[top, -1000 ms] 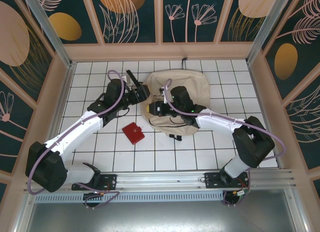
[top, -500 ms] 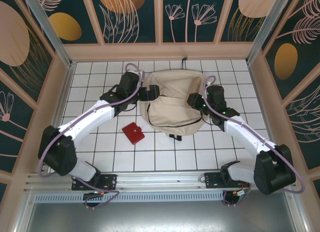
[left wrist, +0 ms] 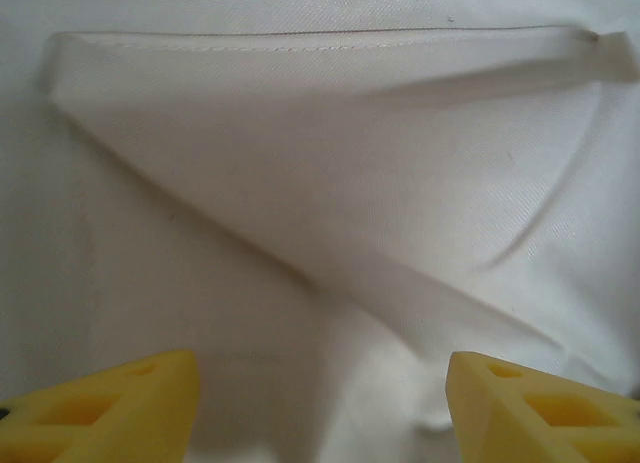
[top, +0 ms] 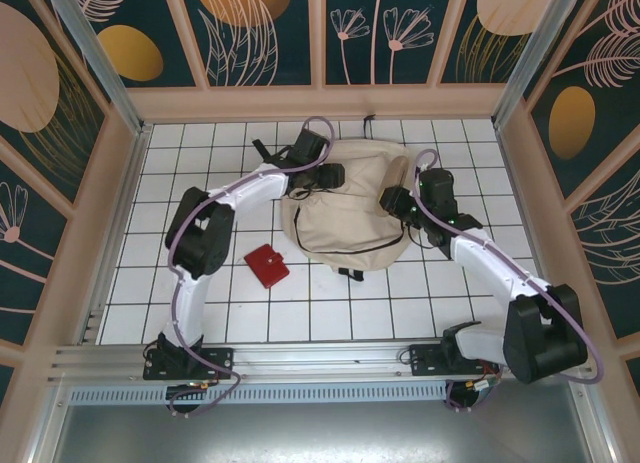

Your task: Pack books, pencil case, and school supplies into a backpack

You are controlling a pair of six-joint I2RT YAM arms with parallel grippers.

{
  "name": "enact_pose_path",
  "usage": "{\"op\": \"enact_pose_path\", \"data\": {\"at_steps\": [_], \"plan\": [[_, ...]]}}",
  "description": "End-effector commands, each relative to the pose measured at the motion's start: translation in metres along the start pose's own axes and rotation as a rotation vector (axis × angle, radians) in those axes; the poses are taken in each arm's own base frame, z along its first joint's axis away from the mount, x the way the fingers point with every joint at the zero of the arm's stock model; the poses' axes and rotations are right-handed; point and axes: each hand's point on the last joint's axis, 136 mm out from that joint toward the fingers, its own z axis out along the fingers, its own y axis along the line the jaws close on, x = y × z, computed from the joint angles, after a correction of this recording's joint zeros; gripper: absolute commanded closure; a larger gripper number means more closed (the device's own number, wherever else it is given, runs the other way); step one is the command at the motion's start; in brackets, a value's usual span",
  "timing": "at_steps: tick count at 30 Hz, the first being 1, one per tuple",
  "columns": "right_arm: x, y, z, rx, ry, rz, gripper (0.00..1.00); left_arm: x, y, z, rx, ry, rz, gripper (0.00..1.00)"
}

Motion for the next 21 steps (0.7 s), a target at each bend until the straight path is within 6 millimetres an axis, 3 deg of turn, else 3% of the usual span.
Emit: {"op": "enact_pose_path", "data": {"at_steps": [1, 7, 15, 18, 21], "plan": [[-0.009, 0.013, 0.001, -0.056, -0.004, 0.017, 0.81, 0.01, -0.002, 0.012, 0.011, 0.073, 0.044, 0.3], [0.002, 0.002, 0.001, -0.015, 0.028, 0.068, 0.81, 0.058, 0.019, 0.022, -0.016, 0.193, 0.021, 0.26], [0.009, -0.002, -0.008, 0.004, 0.037, 0.049, 0.79, 0.125, 0.035, -0.005, 0.013, 0.283, -0.14, 0.24], [0.012, -0.005, -0.008, 0.012, 0.046, 0.045, 0.79, 0.134, 0.029, -0.016, 0.062, 0.272, -0.19, 0.24], [0.015, -0.003, -0.008, -0.001, 0.057, 0.045, 0.79, 0.124, 0.018, -0.03, 0.089, 0.238, -0.197, 0.24]]}}
